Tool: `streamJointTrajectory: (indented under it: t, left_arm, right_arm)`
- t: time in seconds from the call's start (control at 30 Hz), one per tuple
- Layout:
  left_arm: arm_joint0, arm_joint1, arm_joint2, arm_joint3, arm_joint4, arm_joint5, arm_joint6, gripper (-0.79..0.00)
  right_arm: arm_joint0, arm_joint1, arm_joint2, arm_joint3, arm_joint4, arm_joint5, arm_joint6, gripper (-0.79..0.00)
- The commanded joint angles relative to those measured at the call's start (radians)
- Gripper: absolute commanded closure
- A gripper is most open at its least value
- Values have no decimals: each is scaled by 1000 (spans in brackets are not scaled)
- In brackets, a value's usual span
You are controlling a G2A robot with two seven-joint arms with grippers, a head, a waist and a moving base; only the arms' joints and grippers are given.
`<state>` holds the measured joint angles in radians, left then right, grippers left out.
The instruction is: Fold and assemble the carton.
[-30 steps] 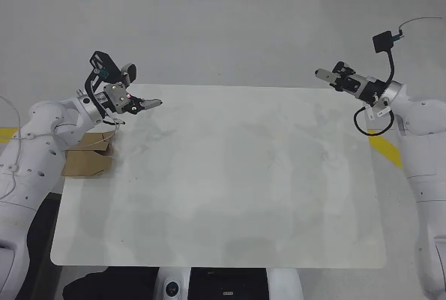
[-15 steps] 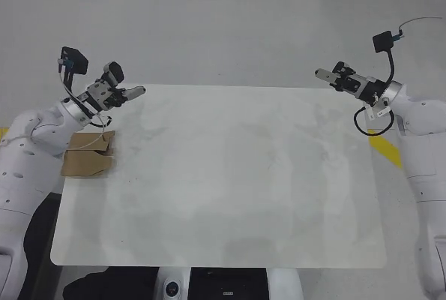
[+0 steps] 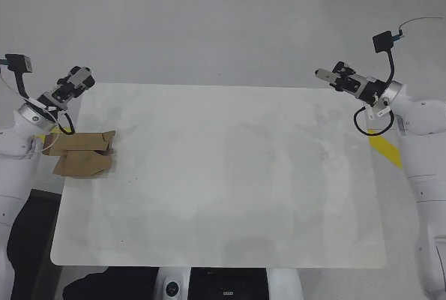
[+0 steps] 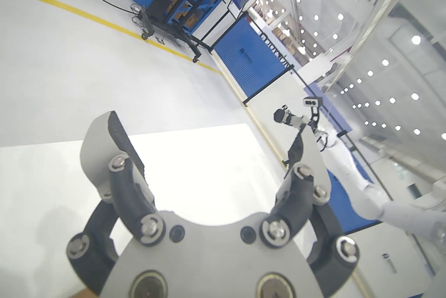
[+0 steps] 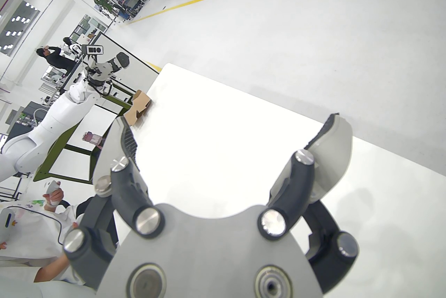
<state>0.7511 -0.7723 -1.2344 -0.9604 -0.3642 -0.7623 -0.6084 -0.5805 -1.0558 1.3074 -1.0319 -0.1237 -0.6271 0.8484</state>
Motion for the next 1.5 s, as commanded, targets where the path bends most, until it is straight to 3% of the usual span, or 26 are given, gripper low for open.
streamJointTrajectory:
  t: [0.0, 0.17, 0.33, 0.53, 1.1, 1.47]
  left_arm:
    - [14, 2, -19, 15, -84, 20, -38, -785]
    - [49, 11, -80, 52, -224, 47, -121, -785]
    - [84, 26, -141, 104, -237, 25, -161, -785]
    - [137, 36, -196, 165, -220, -13, -128, -785]
    - [247, 63, -333, 356, -257, 12, -129, -785]
    - [314, 51, -331, 439, -193, 34, -59, -785]
  right_arm:
    - [0, 0, 0, 0, 0, 0, 0, -785]
    - [0, 0, 0, 0, 0, 0, 0, -785]
    - [0, 0, 0, 0, 0, 0, 0, -785]
    - [0, 0, 0, 0, 0, 0, 0, -785]
    - [0, 0, 0, 0, 0, 0, 0, -785]
    - [0, 0, 0, 0, 0, 0, 0, -785]
